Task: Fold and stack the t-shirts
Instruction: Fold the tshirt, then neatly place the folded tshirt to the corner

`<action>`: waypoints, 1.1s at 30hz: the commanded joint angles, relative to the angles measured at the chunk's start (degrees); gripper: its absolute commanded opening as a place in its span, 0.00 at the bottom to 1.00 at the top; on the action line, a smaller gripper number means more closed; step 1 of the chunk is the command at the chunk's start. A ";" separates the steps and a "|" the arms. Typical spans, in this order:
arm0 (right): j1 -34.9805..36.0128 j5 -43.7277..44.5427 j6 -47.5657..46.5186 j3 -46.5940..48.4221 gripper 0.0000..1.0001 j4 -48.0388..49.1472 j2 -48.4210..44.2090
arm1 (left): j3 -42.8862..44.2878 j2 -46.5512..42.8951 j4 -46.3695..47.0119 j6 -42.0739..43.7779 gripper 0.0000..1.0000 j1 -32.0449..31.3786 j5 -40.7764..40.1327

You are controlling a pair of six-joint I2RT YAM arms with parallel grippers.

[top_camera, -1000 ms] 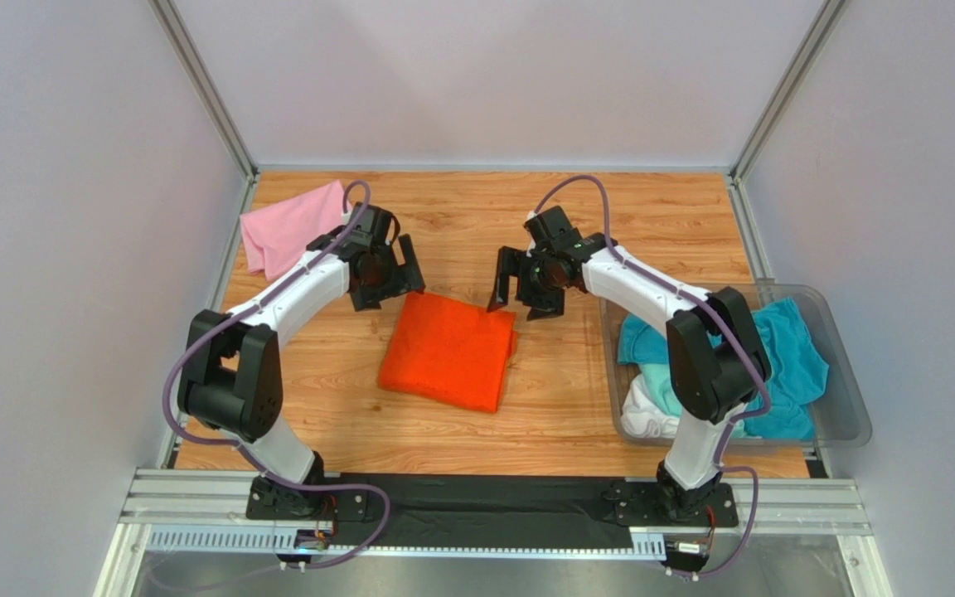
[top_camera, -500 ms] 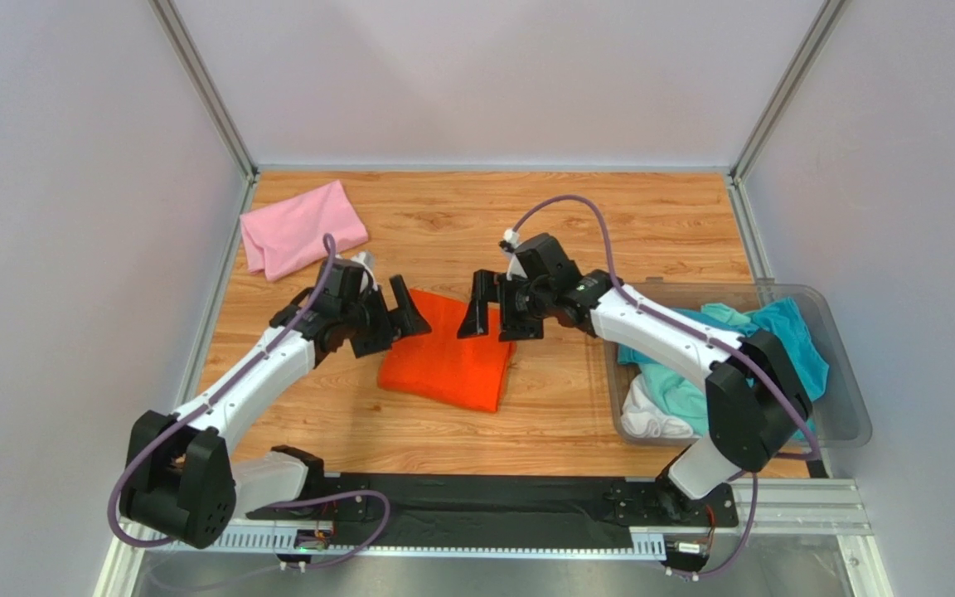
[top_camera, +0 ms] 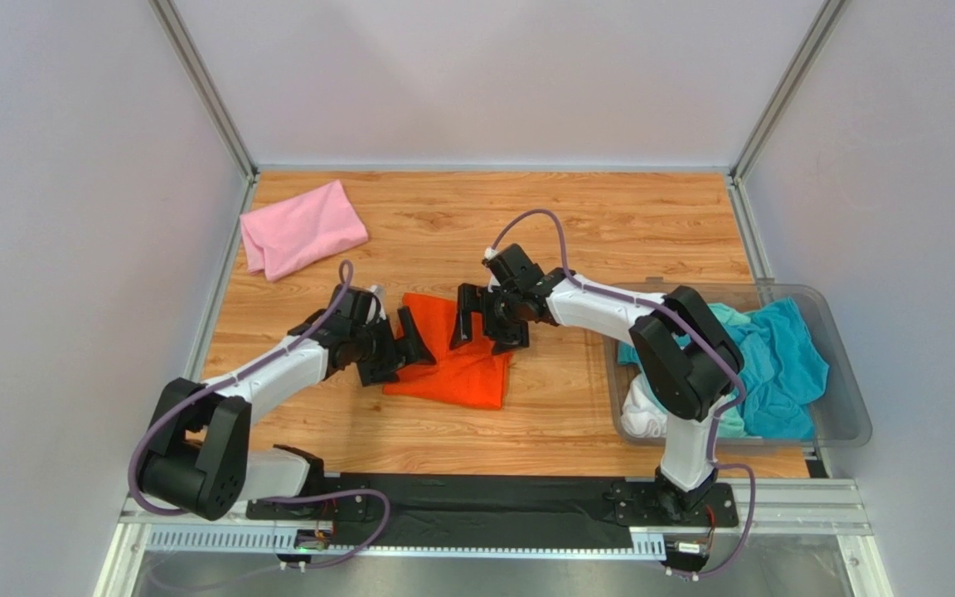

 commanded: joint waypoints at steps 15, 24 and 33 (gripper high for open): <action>3.80 17.19 -3.97 -8.17 1.00 -9.36 -36.44 | 3.83 -30.16 -19.40 -0.26 1.00 -4.57 -18.47; 3.89 18.43 -1.68 -24.18 1.00 -8.66 -56.49 | 8.04 -12.34 -12.64 3.26 1.00 -1.42 -24.53; 3.89 16.50 -3.70 -26.82 1.00 -9.97 -58.70 | 15.08 6.39 -11.85 5.37 0.96 -0.97 -22.44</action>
